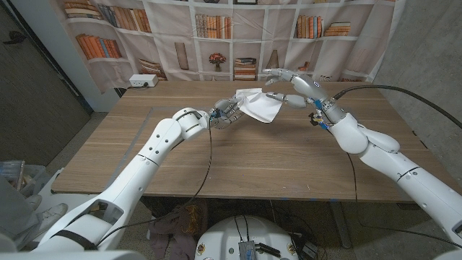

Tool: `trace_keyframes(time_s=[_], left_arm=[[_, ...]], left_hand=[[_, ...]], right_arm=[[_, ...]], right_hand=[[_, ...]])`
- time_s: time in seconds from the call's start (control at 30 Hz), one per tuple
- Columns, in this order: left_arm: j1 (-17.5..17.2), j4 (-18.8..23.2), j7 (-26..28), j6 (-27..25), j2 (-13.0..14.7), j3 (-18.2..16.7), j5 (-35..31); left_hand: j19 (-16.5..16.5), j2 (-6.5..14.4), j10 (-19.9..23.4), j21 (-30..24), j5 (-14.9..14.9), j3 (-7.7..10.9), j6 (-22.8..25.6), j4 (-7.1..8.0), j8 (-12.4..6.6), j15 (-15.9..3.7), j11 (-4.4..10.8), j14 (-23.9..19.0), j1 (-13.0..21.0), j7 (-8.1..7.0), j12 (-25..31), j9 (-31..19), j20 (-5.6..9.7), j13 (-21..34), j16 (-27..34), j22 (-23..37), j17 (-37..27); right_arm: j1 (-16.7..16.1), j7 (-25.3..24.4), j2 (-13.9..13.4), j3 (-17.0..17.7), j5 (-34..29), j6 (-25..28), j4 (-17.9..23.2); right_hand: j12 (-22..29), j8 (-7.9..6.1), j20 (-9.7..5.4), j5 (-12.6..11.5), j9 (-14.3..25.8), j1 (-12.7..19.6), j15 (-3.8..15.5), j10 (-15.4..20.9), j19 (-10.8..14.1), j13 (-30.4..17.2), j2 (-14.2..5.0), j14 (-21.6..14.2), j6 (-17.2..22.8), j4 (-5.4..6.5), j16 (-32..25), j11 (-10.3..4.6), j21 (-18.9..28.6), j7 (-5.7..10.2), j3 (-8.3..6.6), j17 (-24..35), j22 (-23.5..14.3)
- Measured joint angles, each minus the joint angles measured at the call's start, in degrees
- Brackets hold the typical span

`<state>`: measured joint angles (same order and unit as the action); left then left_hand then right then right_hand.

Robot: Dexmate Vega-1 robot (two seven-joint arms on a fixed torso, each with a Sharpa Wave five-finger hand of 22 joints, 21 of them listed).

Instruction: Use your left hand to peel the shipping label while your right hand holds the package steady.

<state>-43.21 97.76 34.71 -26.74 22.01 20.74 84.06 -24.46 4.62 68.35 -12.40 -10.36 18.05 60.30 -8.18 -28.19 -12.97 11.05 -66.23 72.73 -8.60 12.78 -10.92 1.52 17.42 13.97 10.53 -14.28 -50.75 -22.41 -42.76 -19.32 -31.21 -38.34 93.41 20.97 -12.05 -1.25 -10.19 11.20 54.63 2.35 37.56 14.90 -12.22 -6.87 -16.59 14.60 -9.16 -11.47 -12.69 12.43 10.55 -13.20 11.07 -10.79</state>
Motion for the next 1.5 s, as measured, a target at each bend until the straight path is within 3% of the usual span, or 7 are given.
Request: trace_keyframes(time_s=[0.3, 0.43, 0.6, 1.13, 1.37, 1.4, 1.5], left_arm=[[0.5, -0.1, 0.6, -2.1, 0.4, 0.3, 2.1], [0.5, -0.1, 0.8, -2.5, 0.6, 0.4, 2.8], [0.5, 0.1, 0.8, -2.9, 0.9, 0.5, 3.5], [1.4, 0.1, 1.8, -4.3, 1.4, 1.3, 5.3], [1.7, 0.1, 1.8, -4.4, 1.4, 1.6, 5.3], [1.8, 0.1, 1.8, -4.4, 1.5, 1.6, 5.3], [1.8, 0.1, 2.4, -4.9, 1.6, 1.7, 6.4]], left_hand=[[0.0, 0.2, 0.0, 0.0, 0.0, 0.00, -0.3, 0.01, 0.00, 0.00, 0.00, 0.0, -0.2, 0.33, 0.0, 0.0, 0.00, 0.0, -0.2, 0.0, 0.0], [0.0, 0.2, 0.0, 0.0, 0.0, 0.14, -0.3, -0.14, 0.00, 0.01, 0.00, 0.0, -0.2, 0.33, 0.0, 0.0, 0.00, 0.0, -0.2, 0.0, 0.0], [0.0, 0.2, 0.0, 0.0, 0.0, 0.14, -0.3, -0.13, 0.00, 0.01, 0.01, 0.0, -0.2, 0.33, -0.2, 0.0, -0.02, 0.2, -0.2, 0.0, 0.0], [1.0, 0.2, -0.1, 0.6, 0.0, 0.14, -0.3, -0.13, 0.24, 0.00, 0.02, 0.0, -0.2, 0.32, -0.3, 0.0, -0.51, 0.2, -0.2, 0.0, -0.2], [1.6, 0.2, -0.1, 0.6, 0.0, 0.32, -0.3, 0.05, 0.24, -0.32, 0.02, -0.3, -0.2, 0.32, -0.4, 0.0, -0.51, 0.1, -0.3, 0.0, -0.2], [1.6, 0.2, -0.1, 0.6, 0.0, 0.32, -0.3, 0.05, 0.24, -0.32, 0.02, -0.3, -0.2, 0.32, -0.4, 0.0, -0.51, 0.1, -0.3, 0.0, -0.2], [2.0, 0.2, -0.1, 0.6, 0.0, 0.32, -0.3, 0.05, 0.24, -0.32, 0.03, -0.3, -0.2, 0.32, -0.4, 0.0, -0.50, 0.1, -0.3, -0.1, -0.2]], right_arm=[[1.7, -3.3, -1.0, -2.5, -4.7, 1.0, -0.7], [2.3, -6.6, -1.2, -3.5, -7.7, 1.2, -1.5], [3.1, -11.0, -1.4, -4.9, -11.0, 1.4, -2.5], [6.6, -19.3, -3.2, -10.7, -17.7, 2.4, -5.2], [6.6, -22.4, -3.2, -10.7, -19.7, 3.2, -5.2], [8.5, -22.7, -3.4, -13.4, -19.9, 3.3, -7.0], [9.2, -23.4, -3.4, -14.4, -20.4, 3.6, -7.7]], right_hand=[[-0.9, 1.06, -0.29, 0.0, 0.0, 1.1, -0.19, -1.2, -0.1, -0.2, 0.33, 0.6, -4.5, 0.08, 0.0, 0.03, 0.0, -1.04, 0.08, 0.0, 0.0], [-1.5, 1.06, -1.28, 0.0, 0.0, 2.4, -0.14, -1.8, 2.8, -0.4, -0.19, 0.0, -6.6, 0.08, -0.4, 0.01, 1.1, -2.02, 0.08, 0.3, -0.5], [-1.5, 1.47, -1.11, 0.0, 0.0, 3.4, -0.18, -1.8, 3.4, -0.7, 0.03, 0.0, -8.9, 0.08, -0.4, 0.00, 1.2, -2.76, 0.08, 0.4, -0.8], [-1.5, 0.56, -1.10, 0.0, 0.0, 5.1, 0.02, -1.8, 1.7, -0.8, -0.55, 0.2, -7.6, 0.08, -0.2, 0.00, 1.2, -1.52, 0.08, 0.4, -0.8], [-1.5, 0.56, -1.10, 0.0, 0.0, 5.1, 0.02, -1.8, 1.8, -1.0, -0.55, 0.2, -7.6, 0.08, -0.2, 0.00, 1.2, -1.54, 0.08, 0.4, -0.8], [-1.5, 0.56, -1.10, 0.0, 0.0, 5.1, 0.02, -1.8, 1.8, -1.0, -0.55, 0.2, -7.5, 0.08, -0.2, 0.00, 1.2, -1.67, 0.08, 0.4, -0.8], [-1.5, 0.56, -1.11, 0.0, 0.0, 5.1, 0.02, -1.8, 2.2, -1.0, -0.55, 0.2, -7.5, 0.08, -0.2, 0.00, 1.2, -1.86, 0.08, 0.4, -0.8]])
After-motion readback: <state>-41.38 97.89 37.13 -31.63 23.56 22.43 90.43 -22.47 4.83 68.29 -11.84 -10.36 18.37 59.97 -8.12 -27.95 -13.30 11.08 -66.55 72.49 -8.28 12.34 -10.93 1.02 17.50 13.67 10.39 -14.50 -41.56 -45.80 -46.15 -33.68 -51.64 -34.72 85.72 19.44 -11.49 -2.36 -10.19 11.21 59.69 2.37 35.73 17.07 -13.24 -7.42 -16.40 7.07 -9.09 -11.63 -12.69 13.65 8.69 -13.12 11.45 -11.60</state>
